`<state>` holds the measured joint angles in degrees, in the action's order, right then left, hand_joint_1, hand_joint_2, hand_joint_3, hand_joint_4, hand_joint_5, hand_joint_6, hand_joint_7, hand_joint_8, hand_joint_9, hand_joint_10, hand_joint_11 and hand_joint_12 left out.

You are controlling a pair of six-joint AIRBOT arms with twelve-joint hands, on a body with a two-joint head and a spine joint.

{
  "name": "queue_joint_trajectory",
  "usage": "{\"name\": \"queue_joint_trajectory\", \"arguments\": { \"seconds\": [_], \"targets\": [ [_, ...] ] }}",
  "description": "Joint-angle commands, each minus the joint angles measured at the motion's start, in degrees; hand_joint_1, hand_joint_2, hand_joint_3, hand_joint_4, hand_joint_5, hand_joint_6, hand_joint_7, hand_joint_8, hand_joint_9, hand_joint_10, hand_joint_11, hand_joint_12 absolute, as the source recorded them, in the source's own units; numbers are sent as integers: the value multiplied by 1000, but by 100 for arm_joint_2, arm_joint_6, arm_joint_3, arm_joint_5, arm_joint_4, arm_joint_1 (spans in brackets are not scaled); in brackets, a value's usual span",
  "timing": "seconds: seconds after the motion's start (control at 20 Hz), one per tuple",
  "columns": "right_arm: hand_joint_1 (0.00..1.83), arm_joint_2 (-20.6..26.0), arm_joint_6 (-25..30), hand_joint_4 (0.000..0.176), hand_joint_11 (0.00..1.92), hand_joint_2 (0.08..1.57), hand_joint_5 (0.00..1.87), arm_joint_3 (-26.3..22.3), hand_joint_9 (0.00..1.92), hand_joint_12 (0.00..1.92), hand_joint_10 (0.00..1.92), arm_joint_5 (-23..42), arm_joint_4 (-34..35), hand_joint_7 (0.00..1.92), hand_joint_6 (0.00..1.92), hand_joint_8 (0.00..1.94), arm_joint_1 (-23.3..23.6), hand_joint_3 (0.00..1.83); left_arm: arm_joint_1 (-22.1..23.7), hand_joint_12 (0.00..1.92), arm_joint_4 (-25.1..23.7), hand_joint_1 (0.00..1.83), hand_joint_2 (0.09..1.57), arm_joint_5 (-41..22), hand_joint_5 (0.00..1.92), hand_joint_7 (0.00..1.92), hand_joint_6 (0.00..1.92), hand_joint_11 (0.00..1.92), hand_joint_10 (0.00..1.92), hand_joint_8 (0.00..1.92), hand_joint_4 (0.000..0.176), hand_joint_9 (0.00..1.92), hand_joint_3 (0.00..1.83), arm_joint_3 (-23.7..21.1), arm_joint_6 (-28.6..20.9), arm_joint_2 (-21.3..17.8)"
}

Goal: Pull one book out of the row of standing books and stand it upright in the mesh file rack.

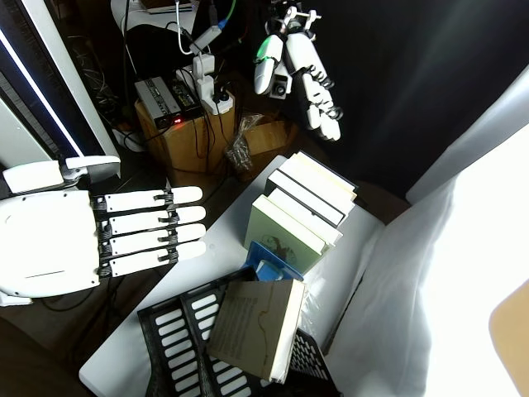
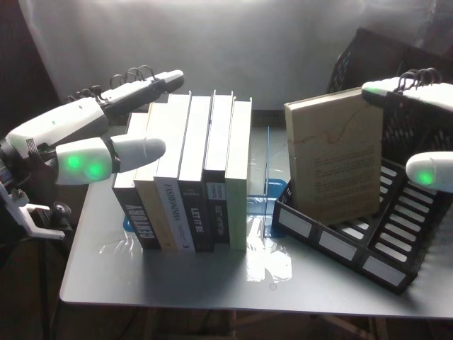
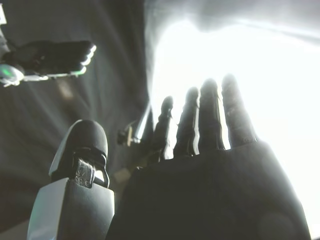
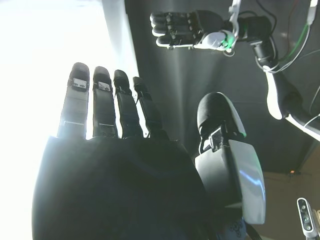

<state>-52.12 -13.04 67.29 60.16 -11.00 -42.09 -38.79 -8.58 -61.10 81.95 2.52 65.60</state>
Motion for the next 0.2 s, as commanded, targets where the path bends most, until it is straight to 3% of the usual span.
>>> {"name": "queue_joint_trajectory", "arguments": {
  "seconds": [0.0,0.05,0.15],
  "targets": [
    [0,35,20,6,0,1357,0,17,0,0,0,725,200,0,0,0,31,25,17,0,220,98,1343,-649,0,0,0,0,0,0,71,0,2,24,-38,-32],
    [0,8,20,16,0,1355,0,38,0,0,0,724,211,0,0,0,31,23,5,0,220,102,1343,-644,0,0,0,0,0,0,71,0,2,28,-38,-32],
    [0,-26,20,8,0,1366,0,49,0,0,0,719,224,0,0,0,23,25,-14,0,220,101,1342,-644,0,0,0,0,0,0,82,0,1,28,-38,-32]
  ]
}}
